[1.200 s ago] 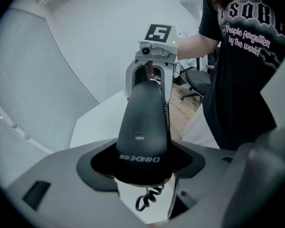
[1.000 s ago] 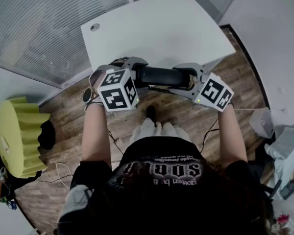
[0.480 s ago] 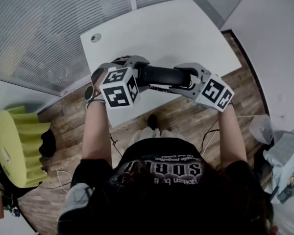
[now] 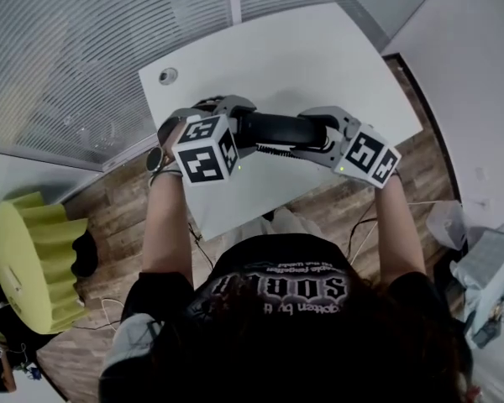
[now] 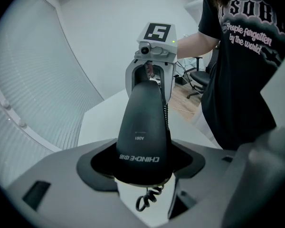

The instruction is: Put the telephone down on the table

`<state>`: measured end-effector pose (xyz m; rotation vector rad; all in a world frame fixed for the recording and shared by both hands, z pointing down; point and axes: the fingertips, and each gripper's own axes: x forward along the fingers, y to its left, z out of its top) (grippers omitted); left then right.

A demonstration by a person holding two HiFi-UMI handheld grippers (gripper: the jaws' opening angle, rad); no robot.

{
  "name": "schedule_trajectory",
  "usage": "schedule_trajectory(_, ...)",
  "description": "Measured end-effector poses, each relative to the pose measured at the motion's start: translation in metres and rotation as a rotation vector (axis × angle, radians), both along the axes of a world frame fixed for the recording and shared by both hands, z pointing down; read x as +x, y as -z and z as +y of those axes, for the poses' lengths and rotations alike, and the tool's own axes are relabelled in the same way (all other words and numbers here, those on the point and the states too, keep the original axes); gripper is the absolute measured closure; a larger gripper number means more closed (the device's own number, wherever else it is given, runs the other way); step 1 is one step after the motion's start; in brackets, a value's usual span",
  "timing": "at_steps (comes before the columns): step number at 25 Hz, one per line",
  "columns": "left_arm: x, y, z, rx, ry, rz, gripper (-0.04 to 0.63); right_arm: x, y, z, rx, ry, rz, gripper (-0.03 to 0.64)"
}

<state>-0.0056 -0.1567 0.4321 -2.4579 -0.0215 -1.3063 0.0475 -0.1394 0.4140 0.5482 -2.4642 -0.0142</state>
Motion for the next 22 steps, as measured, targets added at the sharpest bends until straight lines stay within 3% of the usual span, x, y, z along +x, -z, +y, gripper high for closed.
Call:
schedule_trajectory(12, -0.004, -0.010, -0.036, -0.025, 0.026, 0.011, 0.295, -0.004, -0.009, -0.038, -0.025, 0.024, 0.009, 0.333)
schedule_trajectory(22, 0.015, -0.022, -0.084, -0.051, 0.131, -0.009, 0.295, 0.017, -0.020, -0.092, -0.046, 0.122, 0.003, 0.333)
